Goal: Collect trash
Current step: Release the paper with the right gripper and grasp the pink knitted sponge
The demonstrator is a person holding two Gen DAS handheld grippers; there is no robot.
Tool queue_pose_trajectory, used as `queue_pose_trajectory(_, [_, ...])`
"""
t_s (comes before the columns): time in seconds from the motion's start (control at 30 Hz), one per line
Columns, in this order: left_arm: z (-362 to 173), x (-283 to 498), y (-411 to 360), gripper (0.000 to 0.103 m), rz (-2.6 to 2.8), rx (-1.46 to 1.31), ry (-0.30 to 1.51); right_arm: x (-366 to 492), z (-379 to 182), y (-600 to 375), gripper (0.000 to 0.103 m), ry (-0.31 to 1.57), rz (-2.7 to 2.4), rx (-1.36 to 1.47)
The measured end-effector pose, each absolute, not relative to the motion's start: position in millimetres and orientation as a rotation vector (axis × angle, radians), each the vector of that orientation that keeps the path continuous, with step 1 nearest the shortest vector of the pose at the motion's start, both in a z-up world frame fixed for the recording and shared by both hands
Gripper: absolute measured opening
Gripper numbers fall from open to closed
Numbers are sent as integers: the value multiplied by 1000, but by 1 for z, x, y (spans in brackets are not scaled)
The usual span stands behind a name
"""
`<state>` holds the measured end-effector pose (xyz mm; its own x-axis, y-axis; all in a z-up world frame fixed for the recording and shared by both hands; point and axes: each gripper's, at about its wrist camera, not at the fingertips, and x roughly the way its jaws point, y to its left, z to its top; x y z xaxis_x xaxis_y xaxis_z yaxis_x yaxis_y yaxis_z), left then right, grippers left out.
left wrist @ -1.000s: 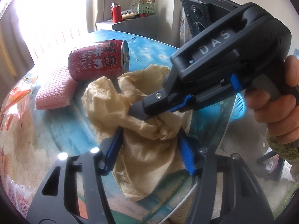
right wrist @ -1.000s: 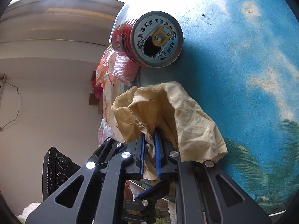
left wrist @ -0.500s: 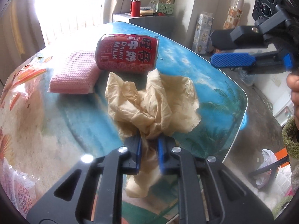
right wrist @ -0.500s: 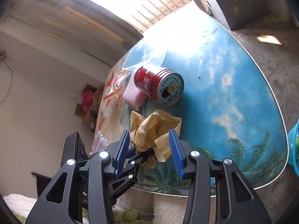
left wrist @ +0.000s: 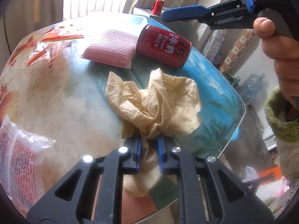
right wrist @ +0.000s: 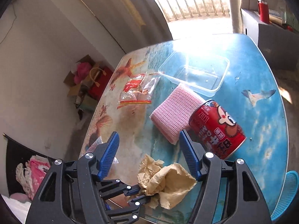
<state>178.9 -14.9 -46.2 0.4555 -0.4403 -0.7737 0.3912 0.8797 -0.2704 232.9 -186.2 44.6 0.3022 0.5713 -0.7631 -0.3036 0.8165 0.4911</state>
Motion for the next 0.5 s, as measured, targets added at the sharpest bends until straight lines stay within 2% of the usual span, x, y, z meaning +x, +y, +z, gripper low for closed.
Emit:
queue_pose_trajectory(0.23, [-50, 176, -1, 12, -549, -79, 969, 241, 4, -186, 65, 1170, 407, 285])
queue_pose_trajectory(0.5, [-53, 179, 5, 12, -574, -117, 962, 257, -4, -194, 65, 1167, 321, 375])
